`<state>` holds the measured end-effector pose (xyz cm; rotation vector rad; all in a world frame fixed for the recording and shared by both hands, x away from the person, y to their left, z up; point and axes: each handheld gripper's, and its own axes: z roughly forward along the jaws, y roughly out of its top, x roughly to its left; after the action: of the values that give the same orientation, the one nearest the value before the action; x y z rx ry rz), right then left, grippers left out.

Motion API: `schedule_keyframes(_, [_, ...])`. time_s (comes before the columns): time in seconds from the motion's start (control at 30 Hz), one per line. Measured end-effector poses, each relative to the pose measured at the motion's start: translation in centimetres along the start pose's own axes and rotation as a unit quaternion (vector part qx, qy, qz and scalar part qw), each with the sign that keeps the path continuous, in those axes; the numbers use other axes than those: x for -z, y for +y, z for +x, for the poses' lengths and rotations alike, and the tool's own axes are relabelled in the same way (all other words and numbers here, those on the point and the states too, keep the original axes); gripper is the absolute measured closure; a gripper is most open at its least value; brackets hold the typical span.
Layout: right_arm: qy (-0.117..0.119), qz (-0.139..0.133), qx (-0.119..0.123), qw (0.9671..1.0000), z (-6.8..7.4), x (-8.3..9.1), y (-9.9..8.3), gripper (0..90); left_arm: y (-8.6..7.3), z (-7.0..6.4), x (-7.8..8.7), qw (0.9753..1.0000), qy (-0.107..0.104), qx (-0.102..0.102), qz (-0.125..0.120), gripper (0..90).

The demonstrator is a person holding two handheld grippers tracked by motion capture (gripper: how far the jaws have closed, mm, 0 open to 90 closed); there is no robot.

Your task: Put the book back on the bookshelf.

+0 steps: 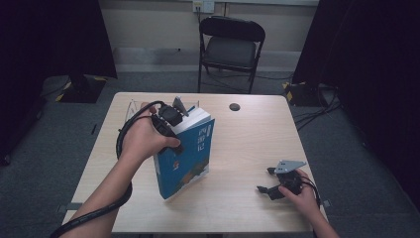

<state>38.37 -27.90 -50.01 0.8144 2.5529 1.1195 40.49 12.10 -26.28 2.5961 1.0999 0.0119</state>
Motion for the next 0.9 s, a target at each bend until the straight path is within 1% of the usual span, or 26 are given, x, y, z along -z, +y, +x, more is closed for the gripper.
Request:
schedule_keyframes(0.23, [0.000,0.000,0.000,1.0000,0.0,0.0,0.0,13.0,-1.0,0.9,0.4,0.9999,0.007,0.014,-0.002,61.7])
schedule_keyframes(0.27, [0.000,0.000,0.000,1.0000,0.0,0.0,0.0,13.0,-1.1,1.1,0.5,0.9998,0.006,0.020,-0.001,61.8])
schedule_keyframes(0.3, [0.000,0.000,0.000,1.0000,0.0,0.0,0.0,13.0,-1.3,1.2,0.5,0.9997,0.009,0.022,-0.003,61.7])
schedule_keyframes(0.4, [0.000,0.000,0.000,1.0000,0.0,0.0,0.0,13.0,-1.7,1.7,0.7,0.9995,0.010,0.031,-0.005,61.8])
schedule_keyframes(0.47, [0.000,0.000,0.000,1.0000,0.0,0.0,0.0,13.0,-1.9,1.9,0.8,0.9996,0.015,0.025,-0.002,61.7])
schedule_keyframes(0.5, [0.000,0.000,0.000,1.0000,0.0,0.0,0.0,13.0,-2.0,2.0,0.8,0.9994,0.015,0.030,-0.003,61.7])
schedule_keyframes(0.53, [0.000,0.000,0.000,1.0000,0.0,0.0,0.0,13.0,-2.1,2.2,0.8,0.9994,0.017,0.029,-0.002,61.8])
schedule_keyframes(0.6, [0.000,0.000,0.000,1.0000,0.0,0.0,0.0,13.0,-2.3,2.4,0.8,0.9993,0.016,0.035,-0.001,61.7])
schedule_keyframes(0.63, [0.000,0.000,0.000,1.0000,0.0,0.0,0.0,13.0,-2.4,2.5,0.9,0.9993,0.018,0.034,0.001,61.7])
schedule_keyframes(0.73, [0.000,0.000,0.000,1.0000,0.0,0.0,0.0,13.0,-2.7,2.8,1.1,0.9990,0.016,0.041,0.000,61.8])
schedule_keyframes(0.83, [0.000,0.000,0.000,1.0000,0.0,0.0,0.0,13.0,-2.9,3.1,1.2,0.9985,0.015,0.052,-0.006,61.8])
schedule_keyframes(0.9, [0.000,0.000,0.000,1.0000,0.0,0.0,0.0,13.0,-2.9,3.2,1.3,0.9984,0.018,0.053,-0.007,61.7])
